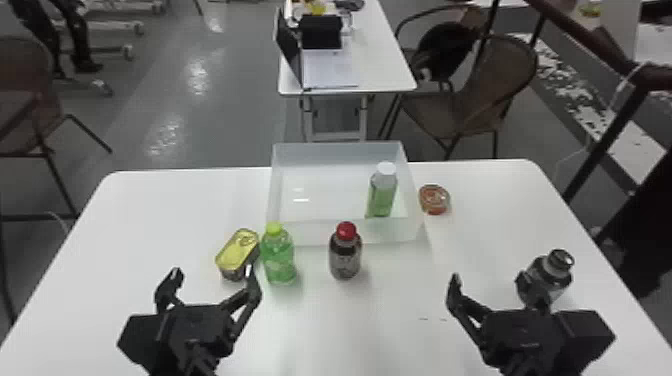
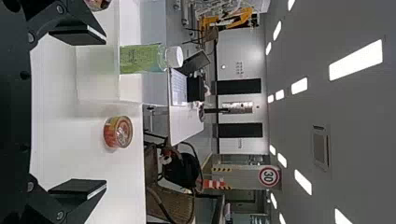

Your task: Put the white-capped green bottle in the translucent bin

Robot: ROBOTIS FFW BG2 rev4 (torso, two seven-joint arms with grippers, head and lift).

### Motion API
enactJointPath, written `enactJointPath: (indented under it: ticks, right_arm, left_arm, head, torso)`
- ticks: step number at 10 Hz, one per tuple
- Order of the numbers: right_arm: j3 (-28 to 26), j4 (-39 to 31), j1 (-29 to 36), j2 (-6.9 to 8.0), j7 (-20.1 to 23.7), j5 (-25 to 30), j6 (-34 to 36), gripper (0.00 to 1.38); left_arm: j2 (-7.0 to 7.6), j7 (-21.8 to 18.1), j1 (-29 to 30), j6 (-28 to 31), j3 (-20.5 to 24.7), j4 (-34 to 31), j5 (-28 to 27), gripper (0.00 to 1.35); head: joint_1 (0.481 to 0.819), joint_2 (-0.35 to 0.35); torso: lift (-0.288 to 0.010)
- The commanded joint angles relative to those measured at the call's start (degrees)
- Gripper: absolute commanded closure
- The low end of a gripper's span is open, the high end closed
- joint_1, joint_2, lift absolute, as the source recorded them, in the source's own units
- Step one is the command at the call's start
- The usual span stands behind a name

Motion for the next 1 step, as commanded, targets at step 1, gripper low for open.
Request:
enactJointPath:
  ticks: [1]
  right_arm:
    - [0.0, -0.22, -0.06, 0.03, 0.0, 0.3, 0.26, 0.2]
  left_arm:
    - [0.05, 0.0, -0.04, 0.0, -0.01, -0.03, 0.05, 0.14]
  head:
    - [0.695, 0.001]
  torso:
    - [-0.044]
